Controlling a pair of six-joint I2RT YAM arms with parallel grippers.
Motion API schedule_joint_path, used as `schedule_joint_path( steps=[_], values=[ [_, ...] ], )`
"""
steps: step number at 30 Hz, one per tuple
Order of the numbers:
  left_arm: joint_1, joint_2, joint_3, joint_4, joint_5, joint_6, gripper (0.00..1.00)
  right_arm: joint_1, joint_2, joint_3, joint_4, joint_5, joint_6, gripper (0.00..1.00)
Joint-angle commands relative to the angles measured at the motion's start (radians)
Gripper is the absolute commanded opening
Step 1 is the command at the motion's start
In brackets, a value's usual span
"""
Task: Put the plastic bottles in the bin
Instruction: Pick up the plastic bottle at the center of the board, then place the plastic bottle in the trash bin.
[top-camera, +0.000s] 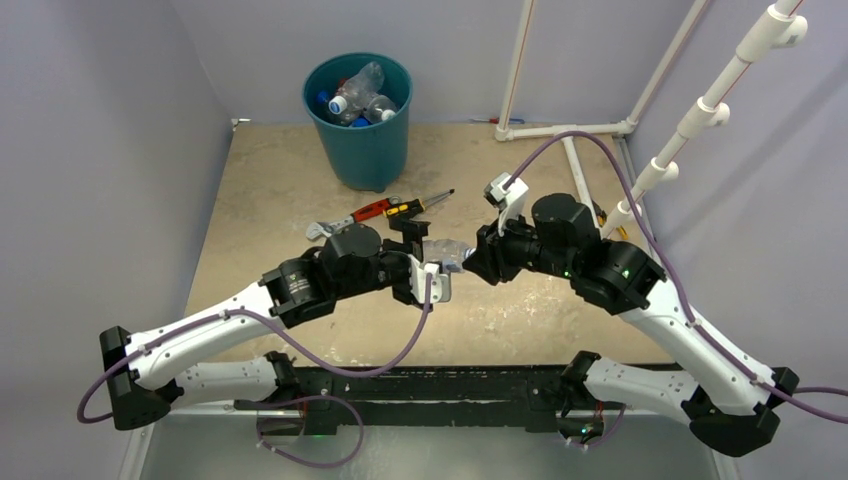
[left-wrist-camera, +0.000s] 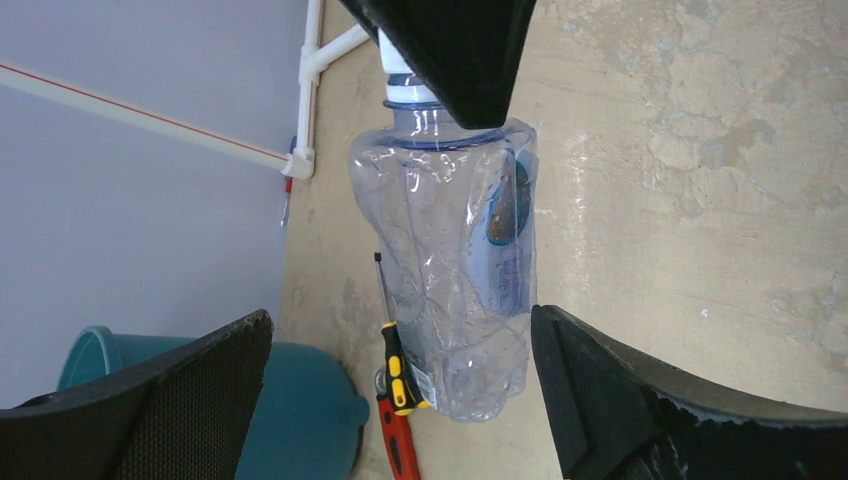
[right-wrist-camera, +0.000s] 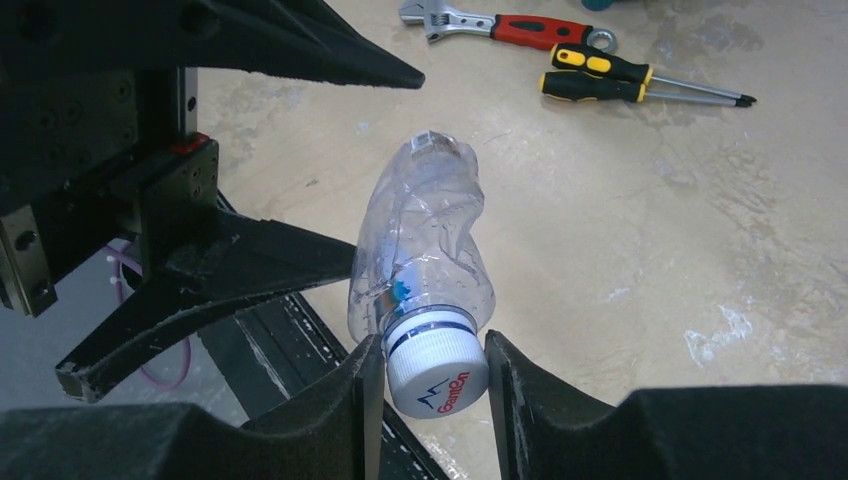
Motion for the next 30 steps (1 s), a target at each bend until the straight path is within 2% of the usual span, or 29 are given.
schedule_joint_path(
  steps=[1, 8, 15, 21, 23, 25, 30],
  values=[
    [-0.022, 0.008, -0.012, 0.025, -0.035, 0.000, 0.99, 0.005, -0.018, 0.053, 0.045, -0.058, 0.006, 0.00],
    [-0.036, -0.017, -0.035, 0.061, 0.041, -0.084, 0.99, 0.005, -0.027, 0.068, 0.059, -0.035, 0.028, 0.00],
    [-0.040, -0.047, -0.098, 0.183, 0.087, -0.169, 0.99, 0.005, -0.044, 0.055, 0.076, -0.005, 0.049, 0.00],
    [-0.043, 0.039, -0.091, 0.278, -0.126, -0.192, 0.99, 0.005, -0.043, 0.062, 0.103, -0.066, 0.064, 0.00],
    [-0.043, 0.043, -0.100, 0.320, -0.133, -0.192, 0.93, 0.005, -0.042, 0.068, 0.102, -0.073, 0.066, 0.00],
    [-0.043, 0.038, -0.116, 0.370, -0.136, -0.191, 0.82, 0.005, -0.041, 0.075, 0.102, -0.084, 0.068, 0.00],
    [-0.044, 0.031, -0.130, 0.419, -0.151, -0.206, 0.42, 0.005, -0.034, 0.085, 0.114, -0.124, 0.079, 0.00]
  ],
)
